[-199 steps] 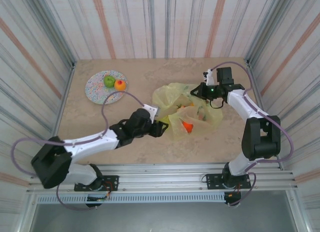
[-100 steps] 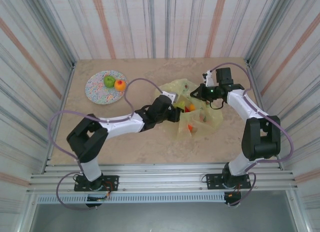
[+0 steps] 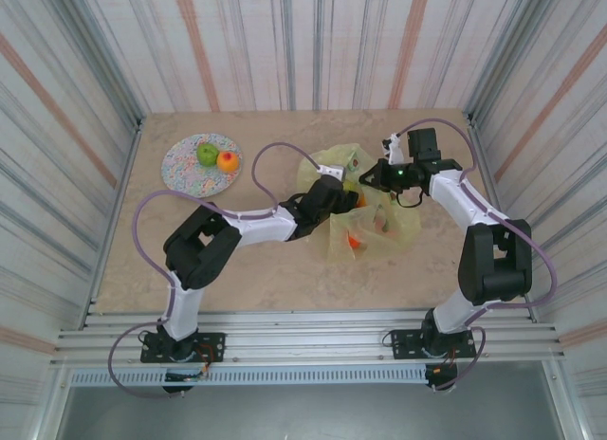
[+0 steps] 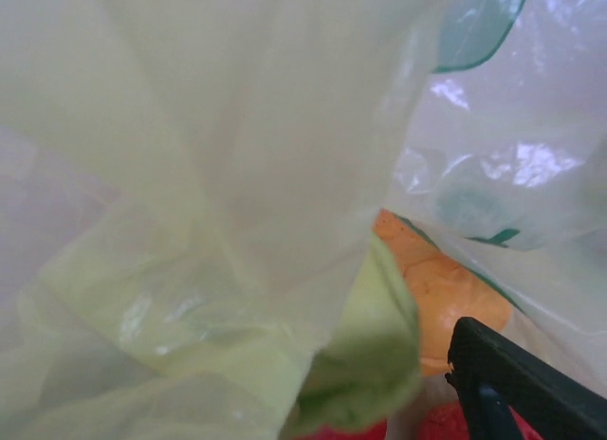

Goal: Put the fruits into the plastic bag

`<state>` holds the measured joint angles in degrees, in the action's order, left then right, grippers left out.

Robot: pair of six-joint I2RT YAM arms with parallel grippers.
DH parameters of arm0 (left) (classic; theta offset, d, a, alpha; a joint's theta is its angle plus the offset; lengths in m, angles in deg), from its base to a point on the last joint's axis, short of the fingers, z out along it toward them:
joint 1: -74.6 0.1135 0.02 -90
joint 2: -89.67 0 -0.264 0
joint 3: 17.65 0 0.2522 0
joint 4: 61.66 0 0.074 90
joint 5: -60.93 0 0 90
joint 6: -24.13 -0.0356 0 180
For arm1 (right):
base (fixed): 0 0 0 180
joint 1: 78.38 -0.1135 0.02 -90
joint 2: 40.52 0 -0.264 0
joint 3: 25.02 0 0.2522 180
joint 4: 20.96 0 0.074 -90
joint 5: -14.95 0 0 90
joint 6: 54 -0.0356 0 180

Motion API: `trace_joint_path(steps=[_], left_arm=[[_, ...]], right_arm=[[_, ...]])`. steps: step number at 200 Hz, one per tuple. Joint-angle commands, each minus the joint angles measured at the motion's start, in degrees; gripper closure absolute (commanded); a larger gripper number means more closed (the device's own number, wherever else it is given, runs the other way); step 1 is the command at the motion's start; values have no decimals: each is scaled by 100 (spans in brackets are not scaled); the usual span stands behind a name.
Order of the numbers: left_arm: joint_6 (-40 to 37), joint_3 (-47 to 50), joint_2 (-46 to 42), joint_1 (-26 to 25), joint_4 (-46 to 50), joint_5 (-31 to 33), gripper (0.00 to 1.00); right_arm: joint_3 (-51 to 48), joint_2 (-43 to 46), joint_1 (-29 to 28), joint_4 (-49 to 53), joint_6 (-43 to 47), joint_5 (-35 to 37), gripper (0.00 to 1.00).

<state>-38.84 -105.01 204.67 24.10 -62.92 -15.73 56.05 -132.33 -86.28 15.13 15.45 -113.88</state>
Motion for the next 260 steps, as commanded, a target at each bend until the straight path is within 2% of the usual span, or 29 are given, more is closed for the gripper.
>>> trace_joint_path(steps=[1, 95, 145, 181, 221, 260], left_arm=[[-122, -41, -203, -32, -174, 109, 14], [-308, 463, -904, -28, 11, -147, 10], [-425, 1271, -1637, -22, 250, -716, 11], [-551, 1911, -2348, 44, 634, -761, 11], [-480, 2457, -3062, 315, 776, -1341, 11], [-820, 2839, -3748, 542, 829, -2087, 11]], right_arm=[[73, 60, 7, 22, -19, 33, 100], [15, 25, 86, 18, 16, 16, 100], [-51, 36, 200, 9, 43, -30, 100], [-69, 21, 219, -6, 42, -49, 100], [-71, 11, 214, -8, 52, -50, 100], [-112, 28, 234, -10, 60, -37, 100]])
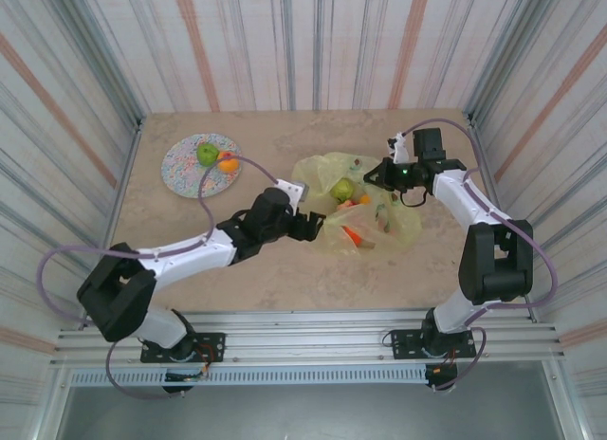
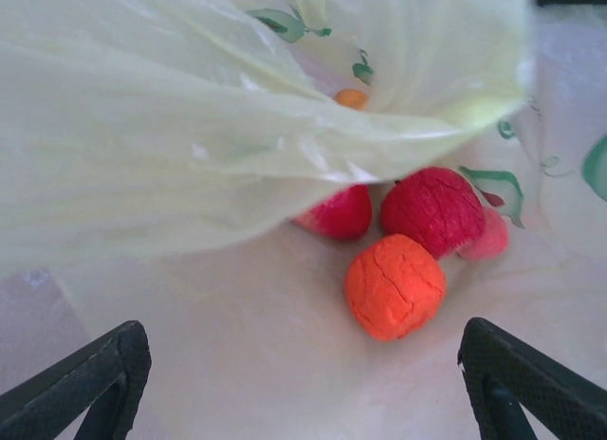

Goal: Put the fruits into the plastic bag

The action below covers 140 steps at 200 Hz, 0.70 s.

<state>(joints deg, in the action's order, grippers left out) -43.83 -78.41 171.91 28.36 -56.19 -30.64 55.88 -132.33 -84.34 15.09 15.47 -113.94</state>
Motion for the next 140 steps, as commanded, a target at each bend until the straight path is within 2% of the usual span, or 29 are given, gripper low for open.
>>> trace_joint_path(steps=[1, 53, 76, 95, 140], left_arm=[[-331, 181, -494, 124, 167, -598, 11], [-353, 543, -1668, 1009, 449, -546, 11], [-196, 478, -2048, 1483, 865, 27, 10], [27, 472, -2239, 1991, 1067, 308, 9], [554, 716, -2149, 3084, 472, 162, 8]], right_arm=[[-99, 34, 41, -9, 58, -31, 100], [-187, 50, 57, -84, 50, -52, 100], [-176, 86, 52, -81, 41, -58, 100], [-183, 146, 48, -103, 2, -66, 100], [-218, 303, -75, -148, -71, -22, 100]])
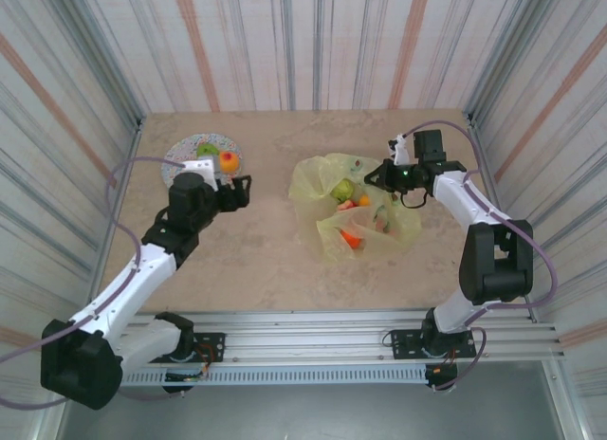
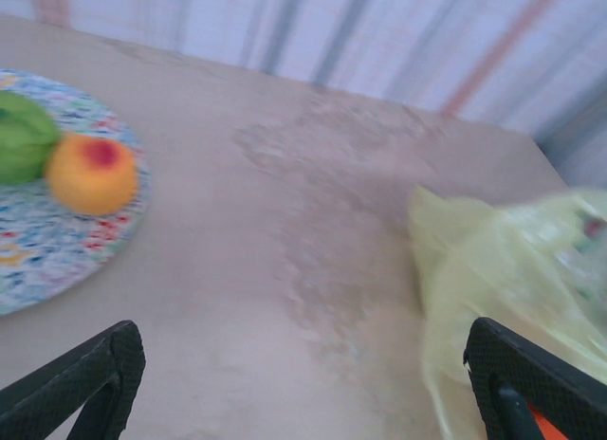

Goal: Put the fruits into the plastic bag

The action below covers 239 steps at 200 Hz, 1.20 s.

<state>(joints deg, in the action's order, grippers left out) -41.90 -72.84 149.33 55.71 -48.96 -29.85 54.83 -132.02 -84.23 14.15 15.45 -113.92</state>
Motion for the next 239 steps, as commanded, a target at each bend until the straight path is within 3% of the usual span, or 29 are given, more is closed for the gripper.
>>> trace_joint_path(steps=[1, 29, 73, 108, 182, 239], left_arm=[[376, 151, 125, 364, -262, 85, 8], [515, -242, 946, 846, -318, 82, 8], [292, -1630, 2809, 1522, 209, 331, 8], [198, -2730, 4053, 1882, 560, 263, 8], [-26, -4470, 5597, 1942, 1275, 192, 8], [-127, -5156, 6288, 1950, 1616, 265, 8]], right_arm=[[-113, 277, -89, -57, -70, -20, 100], [-118, 298, -248, -71, -106, 89, 100], [-49, 384, -503, 62, -76, 397, 100], [76, 578, -922, 358, 132, 1204, 100], [341, 551, -1876, 687, 497, 2773, 100], [436, 506, -2078, 740, 588, 2991, 100]])
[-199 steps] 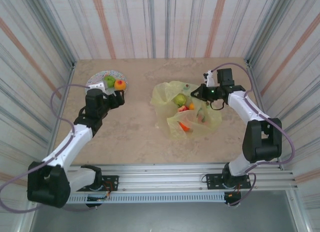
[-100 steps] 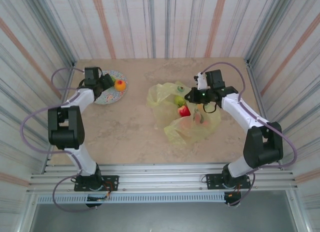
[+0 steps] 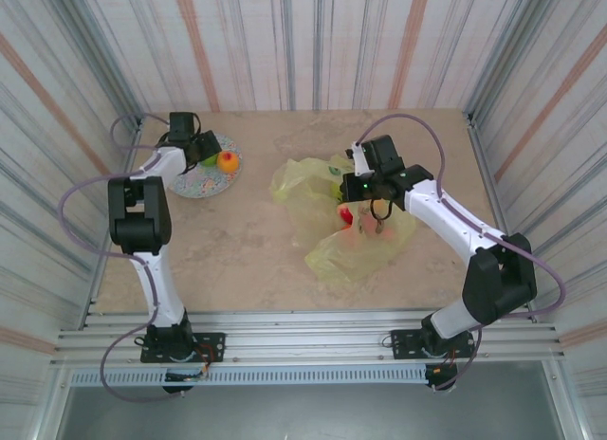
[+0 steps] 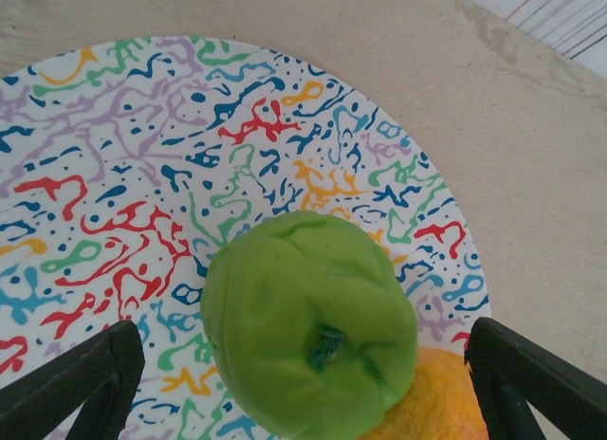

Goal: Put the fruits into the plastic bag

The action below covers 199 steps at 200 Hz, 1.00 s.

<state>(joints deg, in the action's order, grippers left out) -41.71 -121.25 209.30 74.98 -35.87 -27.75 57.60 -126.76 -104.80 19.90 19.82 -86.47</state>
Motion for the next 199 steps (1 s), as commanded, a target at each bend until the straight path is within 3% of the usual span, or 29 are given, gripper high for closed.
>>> trace_joint_path(steps=[1, 95, 199], left_arm=[[-148, -324, 298, 23, 312, 54, 8], [-144, -752, 649, 54, 549, -151, 19], [-47, -353, 320, 286, 511, -237, 27]], right_arm=[[160, -18, -22, 165, 151, 246, 100], [127, -114, -31, 165, 151, 149, 100], [84, -149, -18, 147, 192, 105, 100]])
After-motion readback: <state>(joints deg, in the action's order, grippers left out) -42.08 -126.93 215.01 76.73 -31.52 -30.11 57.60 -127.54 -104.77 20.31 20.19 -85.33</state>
